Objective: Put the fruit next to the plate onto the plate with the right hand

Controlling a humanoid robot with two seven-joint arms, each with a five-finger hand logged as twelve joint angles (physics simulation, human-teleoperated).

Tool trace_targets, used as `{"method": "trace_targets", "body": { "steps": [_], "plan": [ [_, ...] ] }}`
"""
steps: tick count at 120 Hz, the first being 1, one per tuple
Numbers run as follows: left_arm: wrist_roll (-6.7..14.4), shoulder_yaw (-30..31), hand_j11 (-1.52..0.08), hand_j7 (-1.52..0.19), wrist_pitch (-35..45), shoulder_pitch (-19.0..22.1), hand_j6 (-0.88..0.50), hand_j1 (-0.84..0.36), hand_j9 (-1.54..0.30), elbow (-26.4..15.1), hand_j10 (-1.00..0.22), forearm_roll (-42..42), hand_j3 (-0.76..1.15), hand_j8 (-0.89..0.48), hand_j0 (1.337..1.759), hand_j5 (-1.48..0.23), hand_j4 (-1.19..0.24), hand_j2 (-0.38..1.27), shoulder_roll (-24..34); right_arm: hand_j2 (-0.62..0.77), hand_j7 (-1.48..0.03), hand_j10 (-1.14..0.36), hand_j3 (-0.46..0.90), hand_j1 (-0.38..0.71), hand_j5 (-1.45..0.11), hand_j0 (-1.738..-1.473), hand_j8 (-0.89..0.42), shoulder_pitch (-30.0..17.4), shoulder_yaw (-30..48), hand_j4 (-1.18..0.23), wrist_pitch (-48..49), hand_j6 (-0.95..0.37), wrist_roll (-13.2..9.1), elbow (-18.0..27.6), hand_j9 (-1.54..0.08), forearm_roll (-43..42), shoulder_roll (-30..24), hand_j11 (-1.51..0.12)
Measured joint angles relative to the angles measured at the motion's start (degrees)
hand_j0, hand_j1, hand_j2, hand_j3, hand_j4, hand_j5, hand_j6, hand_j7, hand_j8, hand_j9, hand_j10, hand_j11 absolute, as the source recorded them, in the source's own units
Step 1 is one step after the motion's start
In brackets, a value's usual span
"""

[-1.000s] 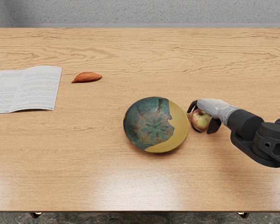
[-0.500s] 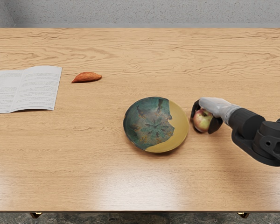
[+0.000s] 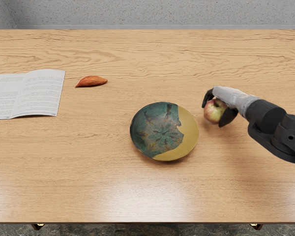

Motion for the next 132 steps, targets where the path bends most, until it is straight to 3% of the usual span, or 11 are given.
{"method": "trace_targets", "body": {
  "steps": [63,132],
  "plan": [
    [0.00,0.00,0.00,0.00,-0.03,0.02,0.00,0.35,0.00,0.00,0.00,0.00,0.00,0.00,1.658,0.00,0.00,0.00,0.00,0.13,-0.80,-0.55,0.00,0.12,-0.83,-1.653,-0.36,0.70,2.20,-0.56,0.54,-0.37,-0.01,4.08,-0.82,0.82,7.05,-0.81],
    [0.00,-0.02,0.00,0.00,-0.02,0.00,0.00,0.35,0.00,0.00,0.00,0.00,0.00,0.00,1.658,0.00,0.00,0.00,0.00,0.19,-0.80,-0.57,0.00,0.12,-0.83,-1.654,-0.39,-1.67,1.26,-0.60,1.34,-0.40,-0.01,1.74,-0.82,0.60,14.10,-0.81]
  ]
}}
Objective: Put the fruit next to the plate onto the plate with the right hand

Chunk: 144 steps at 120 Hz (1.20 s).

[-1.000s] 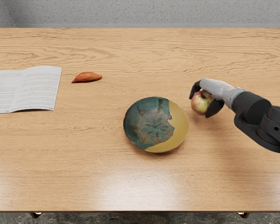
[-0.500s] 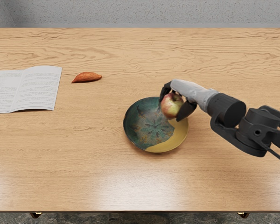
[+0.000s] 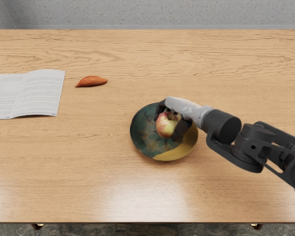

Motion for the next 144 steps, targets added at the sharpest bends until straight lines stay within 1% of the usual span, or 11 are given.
{"method": "trace_targets", "body": {
  "steps": [27,38,42,50,71,94,114,124,144],
  "plan": [
    [0.00,0.02,0.00,0.00,-0.01,0.01,0.00,0.35,0.00,0.00,0.00,0.00,0.00,0.00,1.658,0.00,0.00,0.00,0.00,0.18,-0.79,-0.57,0.00,0.12,-0.82,-1.654,-0.38,-0.11,-0.04,-0.61,0.11,-0.40,0.00,-1.11,-0.82,-0.03,0.35,-0.80],
    [0.00,0.01,0.00,0.00,-0.02,0.06,0.00,0.35,0.00,0.00,0.00,0.00,0.00,0.00,1.658,0.00,0.00,0.00,0.00,0.17,-0.77,-0.57,0.00,0.12,-0.79,-1.654,-0.39,-0.12,-0.03,-0.60,0.12,-0.40,0.00,-1.25,-0.80,-0.01,0.37,-0.78],
    [0.00,0.01,0.00,0.00,-0.01,-0.01,0.00,0.35,0.00,0.00,0.00,0.00,0.00,0.00,1.658,0.00,0.00,0.00,0.00,0.15,-0.74,-0.55,0.00,0.12,-0.76,-1.655,-0.39,-0.12,-0.01,-0.59,0.12,-0.40,0.01,-1.32,-0.77,-0.01,0.37,-0.75],
    [0.00,0.01,0.00,0.00,-0.01,0.04,0.00,0.35,0.00,0.00,0.00,0.00,0.00,0.00,1.658,0.00,0.00,0.00,0.00,0.10,-0.67,-0.50,0.00,0.10,-0.68,-1.656,-0.40,-0.16,0.01,-0.53,0.11,-0.41,0.01,-1.46,-0.68,0.00,0.40,-0.67],
    [0.00,0.02,0.00,0.00,0.00,0.06,0.00,0.35,0.00,0.00,0.00,0.00,0.00,0.00,1.658,0.00,0.00,0.00,0.00,0.03,-0.39,-0.29,0.00,-0.06,-0.39,-1.657,-0.25,-0.27,0.11,-0.31,0.09,-0.25,0.02,-1.59,-0.39,0.05,0.48,-0.39],
    [0.00,0.01,0.00,0.00,0.02,0.06,0.00,0.35,0.00,0.00,0.00,0.00,0.00,0.00,1.658,0.00,0.00,0.00,0.00,0.00,-0.20,-0.16,0.00,-0.19,-0.21,-1.658,-0.14,-0.25,0.78,-0.16,0.13,-0.14,0.02,-1.32,-0.21,0.35,0.26,-0.21],
    [0.00,0.00,0.00,0.00,0.00,0.02,0.00,0.35,0.00,0.00,0.00,-0.01,0.00,0.00,1.658,0.00,0.00,0.00,0.00,0.00,-0.10,-0.08,0.00,-0.27,-0.10,-1.658,-0.07,-0.21,4.41,-0.08,2.97,-0.07,0.02,-0.61,-0.10,6.18,-0.63,-0.10],
    [0.00,-0.01,0.00,0.00,-0.01,0.02,0.00,0.35,0.00,0.00,0.00,-0.01,0.00,0.00,1.658,0.00,0.00,0.00,0.00,0.00,-0.07,-0.05,0.00,-0.29,-0.07,-1.658,-0.05,-0.20,7.84,-0.05,6.60,-0.05,0.02,-0.53,-0.07,11.31,-2.08,-0.07],
    [0.00,0.01,0.00,0.00,-0.02,0.02,0.00,0.35,0.00,0.00,0.00,-0.01,0.00,0.00,1.658,0.00,0.00,0.00,0.00,0.00,-0.03,-0.02,0.00,-0.33,-0.03,-1.658,-0.02,-0.21,15.59,-0.02,15.53,-0.02,0.02,-0.66,-0.03,24.71,-7.01,-0.03]
  ]
}}
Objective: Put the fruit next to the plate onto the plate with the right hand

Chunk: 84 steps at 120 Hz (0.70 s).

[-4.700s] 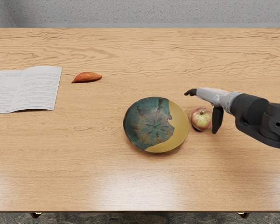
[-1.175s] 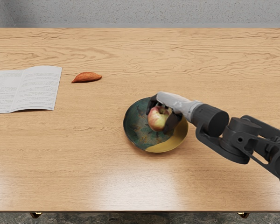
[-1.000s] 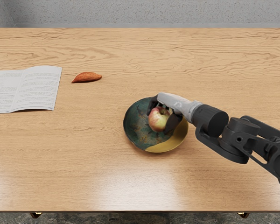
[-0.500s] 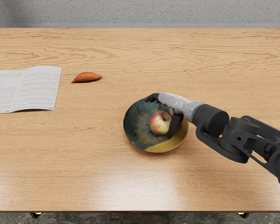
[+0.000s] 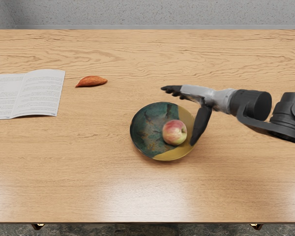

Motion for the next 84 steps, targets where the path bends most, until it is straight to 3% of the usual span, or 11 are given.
{"method": "trace_targets", "body": {
  "steps": [39,84],
  "plan": [
    [0.00,0.00,0.00,0.00,0.02,0.03,0.00,0.35,0.00,0.00,0.00,0.00,0.00,0.00,1.658,0.00,0.00,0.00,0.00,0.00,-0.01,-0.01,0.00,-0.34,-0.01,-1.658,-0.01,0.31,6.32,-0.01,11.29,-0.01,0.00,-3.21,-0.01,25.27,-11.47,-0.01],
    [0.00,0.02,0.00,0.00,0.01,0.00,0.00,0.35,0.00,-0.01,0.00,0.01,0.00,0.00,1.658,0.00,0.00,0.00,0.00,0.00,0.00,0.00,0.00,-0.35,0.00,-1.658,0.00,0.06,8.04,0.00,12.16,0.00,0.00,-4.92,0.00,34.75,-16.57,0.00]
  ]
}}
